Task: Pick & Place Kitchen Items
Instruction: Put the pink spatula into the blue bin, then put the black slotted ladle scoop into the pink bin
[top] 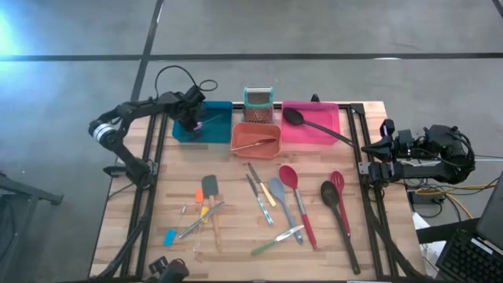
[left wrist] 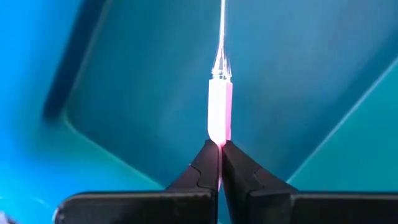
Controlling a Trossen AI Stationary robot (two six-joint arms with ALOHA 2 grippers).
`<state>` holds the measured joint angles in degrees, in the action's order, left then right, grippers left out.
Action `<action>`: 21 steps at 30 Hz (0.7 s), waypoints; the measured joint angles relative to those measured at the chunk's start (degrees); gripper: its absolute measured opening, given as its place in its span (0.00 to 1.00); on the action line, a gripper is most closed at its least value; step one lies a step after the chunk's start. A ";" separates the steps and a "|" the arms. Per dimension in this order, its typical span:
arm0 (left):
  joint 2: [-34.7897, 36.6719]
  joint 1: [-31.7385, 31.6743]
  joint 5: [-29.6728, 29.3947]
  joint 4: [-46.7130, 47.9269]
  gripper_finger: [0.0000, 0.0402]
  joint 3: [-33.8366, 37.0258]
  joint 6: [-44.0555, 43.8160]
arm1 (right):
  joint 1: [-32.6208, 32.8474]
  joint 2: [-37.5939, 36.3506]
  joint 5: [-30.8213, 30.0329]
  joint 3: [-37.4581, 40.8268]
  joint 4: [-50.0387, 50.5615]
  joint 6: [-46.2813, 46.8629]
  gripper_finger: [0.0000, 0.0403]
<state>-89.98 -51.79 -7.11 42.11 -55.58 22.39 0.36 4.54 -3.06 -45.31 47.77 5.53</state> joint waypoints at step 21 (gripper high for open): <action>-0.84 0.00 -0.28 4.12 0.39 -3.08 0.88 | 0.00 0.00 -0.01 0.01 -0.01 -0.01 0.02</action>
<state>-90.81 -51.79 -7.40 46.22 -58.66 23.27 0.36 4.54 -3.07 -45.31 47.76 5.53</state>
